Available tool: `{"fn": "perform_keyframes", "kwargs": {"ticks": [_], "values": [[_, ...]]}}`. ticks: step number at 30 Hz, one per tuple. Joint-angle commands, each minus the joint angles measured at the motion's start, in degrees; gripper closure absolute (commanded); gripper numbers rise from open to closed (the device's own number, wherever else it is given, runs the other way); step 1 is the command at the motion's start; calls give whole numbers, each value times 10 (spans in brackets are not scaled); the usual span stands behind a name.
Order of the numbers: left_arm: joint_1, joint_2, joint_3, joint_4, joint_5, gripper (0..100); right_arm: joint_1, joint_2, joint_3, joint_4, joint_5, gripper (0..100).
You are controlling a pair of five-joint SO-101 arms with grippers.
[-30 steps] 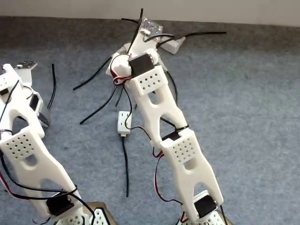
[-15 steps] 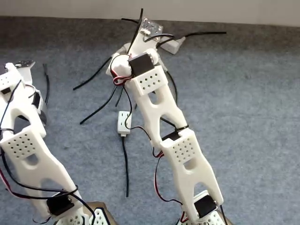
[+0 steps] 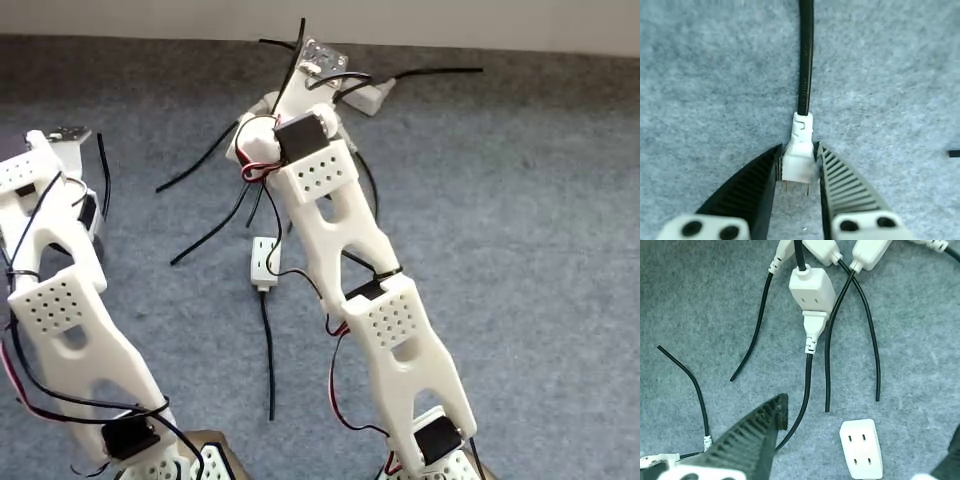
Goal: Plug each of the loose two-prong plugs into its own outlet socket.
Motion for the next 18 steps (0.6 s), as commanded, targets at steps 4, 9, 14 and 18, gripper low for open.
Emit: {"fn": "perform_keyframes", "kwargs": {"ticks": [4,9,14,18], "values": [[55,-92,-74,8,0,994,-5,-16,-25,0,0,534],[74,-186,-73,9,1,994,0,-15,-82,15,1,534],[75,-271,-73,9,94,994,22,-14,-135,34,1,534],[75,-341,-73,12,178,994,28,-15,-144,37,68,534]]}}
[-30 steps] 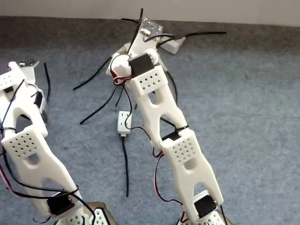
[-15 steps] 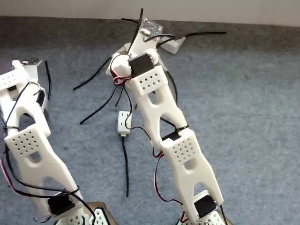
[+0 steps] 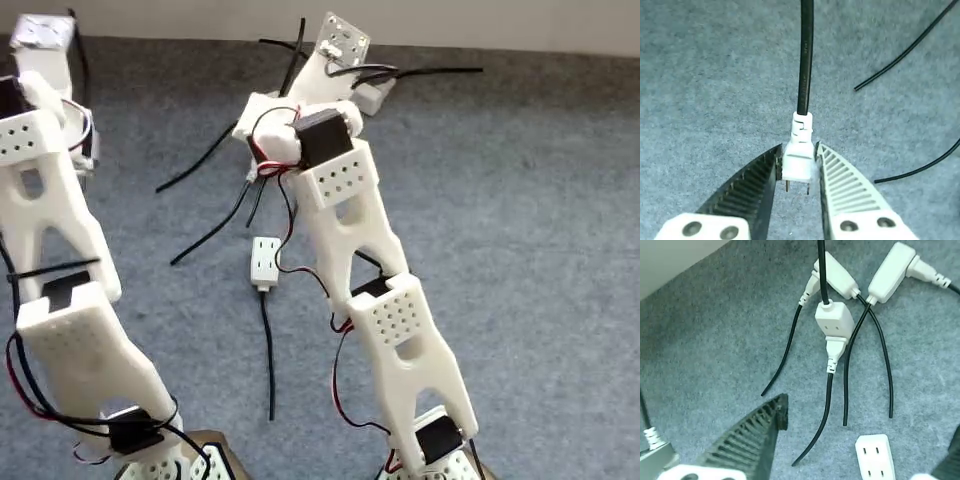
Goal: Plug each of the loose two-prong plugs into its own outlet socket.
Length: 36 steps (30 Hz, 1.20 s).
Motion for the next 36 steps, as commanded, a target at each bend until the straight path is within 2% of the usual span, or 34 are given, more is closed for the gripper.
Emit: {"fn": "perform_keyframes", "kwargs": {"ticks": [1,10,20,23,26,31,33,36], "values": [[11,-109,-14,5,92,994,10,-15,-29,13,62,534],[14,-278,85,-11,264,994,14,-16,-29,23,79,534],[95,-468,236,-85,416,994,24,-16,-29,23,80,534],[112,-553,305,-101,438,994,29,-32,-27,23,80,534],[131,-636,413,-181,461,994,31,-48,-24,24,92,534],[152,-780,649,-365,535,994,31,-55,-24,24,116,534],[154,-839,751,-447,578,994,42,-57,-23,30,120,534],[154,-924,902,-581,677,995,52,-57,-23,30,173,535]]}}
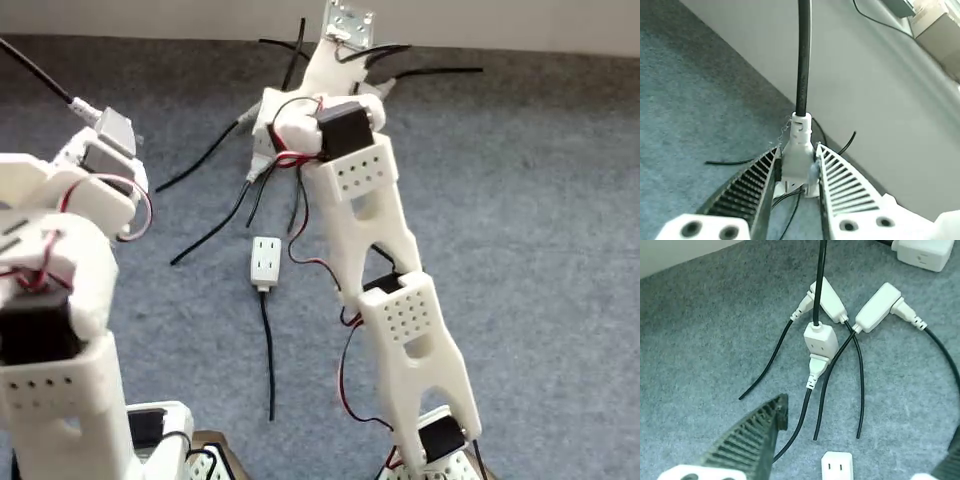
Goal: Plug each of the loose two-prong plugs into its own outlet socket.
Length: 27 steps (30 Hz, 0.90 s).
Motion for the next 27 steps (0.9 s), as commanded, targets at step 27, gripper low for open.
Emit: {"fn": "perform_keyframes", "kwargs": {"ticks": [27], "values": [[168,-422,690,-784,331,993,9,-189,-4,24,390,851]]}}
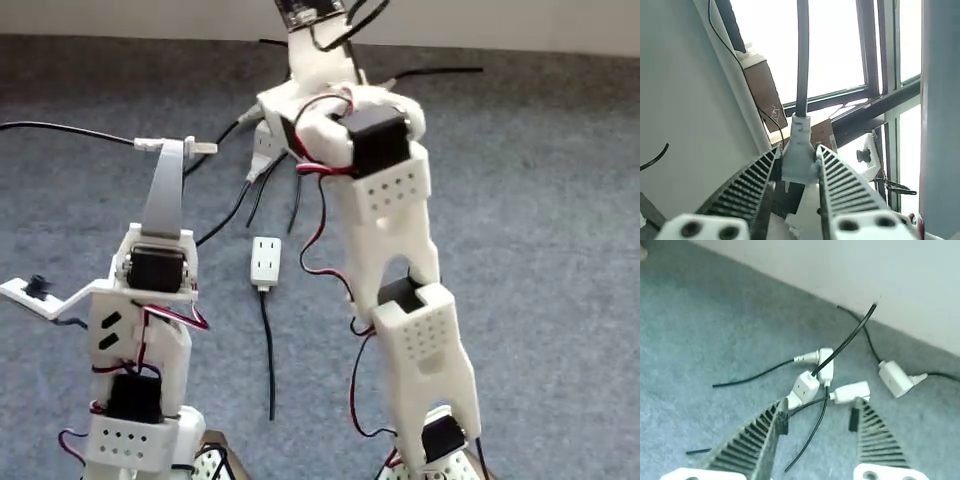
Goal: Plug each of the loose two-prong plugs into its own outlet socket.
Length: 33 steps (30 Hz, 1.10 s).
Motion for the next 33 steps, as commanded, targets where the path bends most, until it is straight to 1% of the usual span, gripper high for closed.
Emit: {"fn": "perform_keyframes", "kwargs": {"ticks": [1,5,6,9,12,16,19,22,24,28,33], "values": [[29,-6,22,-84,9,993,12,-66,21,24,9,861],[44,-5,24,-89,9,993,12,-121,168,23,11,887],[44,-5,24,-89,16,993,12,-142,213,23,21,896],[40,-5,25,-88,74,993,9,-218,349,22,75,950],[40,-5,25,-88,92,993,-27,-298,463,22,104,993],[40,-5,26,-88,92,993,-85,-378,553,19,108,991],[43,-6,36,-88,92,993,-128,-385,564,15,106,991],[43,-9,43,-89,92,993,-146,-367,563,-1,94,991],[43,-10,44,-89,91,993,-145,-355,562,-28,72,991],[43,-11,44,-89,91,993,-131,-330,548,-73,69,991],[44,-11,44,-89,91,993,-96,-267,441,-80,69,991]]}}
